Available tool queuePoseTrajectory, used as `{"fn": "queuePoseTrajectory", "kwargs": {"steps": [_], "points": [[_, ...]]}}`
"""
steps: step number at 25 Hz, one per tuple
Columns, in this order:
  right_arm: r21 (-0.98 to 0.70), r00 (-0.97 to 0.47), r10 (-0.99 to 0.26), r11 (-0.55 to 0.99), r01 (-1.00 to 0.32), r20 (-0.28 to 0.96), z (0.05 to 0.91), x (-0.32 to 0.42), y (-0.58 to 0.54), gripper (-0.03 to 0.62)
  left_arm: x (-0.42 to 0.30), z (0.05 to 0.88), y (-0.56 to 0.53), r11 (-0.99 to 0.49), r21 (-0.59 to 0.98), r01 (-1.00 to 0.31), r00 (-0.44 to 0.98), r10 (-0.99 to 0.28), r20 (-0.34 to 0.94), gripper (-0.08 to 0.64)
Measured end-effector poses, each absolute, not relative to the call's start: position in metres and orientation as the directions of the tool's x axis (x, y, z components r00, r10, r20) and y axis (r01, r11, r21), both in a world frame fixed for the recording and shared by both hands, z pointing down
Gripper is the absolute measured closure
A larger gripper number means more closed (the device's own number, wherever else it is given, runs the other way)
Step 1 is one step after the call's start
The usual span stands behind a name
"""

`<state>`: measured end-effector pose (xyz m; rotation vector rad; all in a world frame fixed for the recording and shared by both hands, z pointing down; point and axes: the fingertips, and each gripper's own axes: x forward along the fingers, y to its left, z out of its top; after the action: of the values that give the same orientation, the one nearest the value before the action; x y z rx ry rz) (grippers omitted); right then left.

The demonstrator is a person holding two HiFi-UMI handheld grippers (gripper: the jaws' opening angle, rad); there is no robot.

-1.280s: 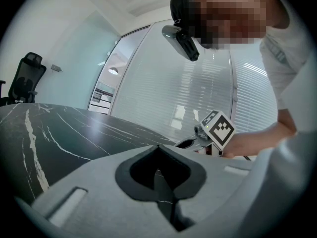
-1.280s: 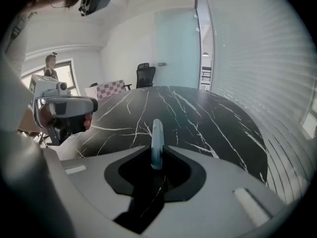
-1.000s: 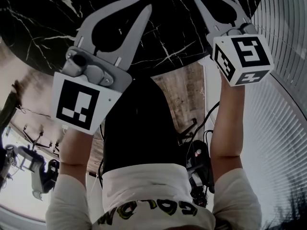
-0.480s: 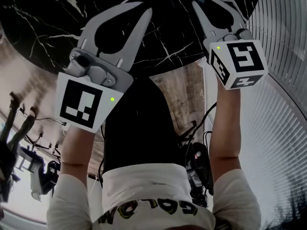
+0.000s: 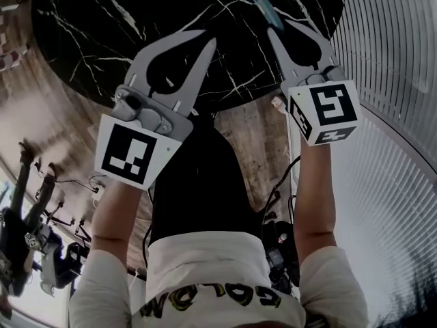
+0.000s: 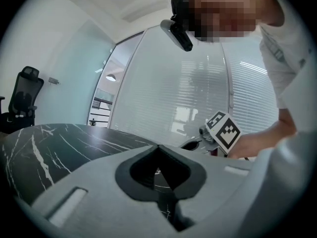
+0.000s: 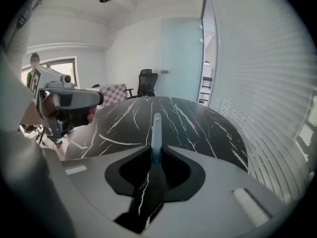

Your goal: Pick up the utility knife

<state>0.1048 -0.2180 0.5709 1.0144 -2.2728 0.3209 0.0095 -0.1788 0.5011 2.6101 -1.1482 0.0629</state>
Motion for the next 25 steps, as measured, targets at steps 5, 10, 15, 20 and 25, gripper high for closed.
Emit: {"fn": "queuePoseTrajectory", "kwargs": {"steps": [5,10,15,20,25], "points": [[0.043,-0.520,-0.622,0.664,-0.746,0.586,0.527,0.102,-0.212,0.523,0.008,0.467,-0.173,-0.655,0.214,-0.724,0.687,-0.713,0.140,0.559],[0.050,-0.521,-0.650,0.649,-0.759,0.553,0.482,0.101,-0.204,0.523,0.006,0.430,-0.169,-0.659,0.209,-0.723,0.688,-0.714,0.129,0.560],[0.073,-0.520,-0.680,0.641,-0.764,0.517,0.429,0.098,-0.192,0.523,0.002,0.384,-0.164,-0.665,0.204,-0.719,0.691,-0.716,0.103,0.560],[0.091,-0.531,-0.708,0.635,-0.767,0.465,0.380,0.095,-0.181,0.522,-0.002,0.345,-0.156,-0.666,0.195,-0.721,0.689,-0.719,0.092,0.560],[0.078,-0.561,-0.721,0.639,-0.765,0.406,0.333,0.083,-0.168,0.523,-0.010,0.311,-0.143,-0.655,0.197,-0.730,0.681,-0.723,0.116,0.560]]}}
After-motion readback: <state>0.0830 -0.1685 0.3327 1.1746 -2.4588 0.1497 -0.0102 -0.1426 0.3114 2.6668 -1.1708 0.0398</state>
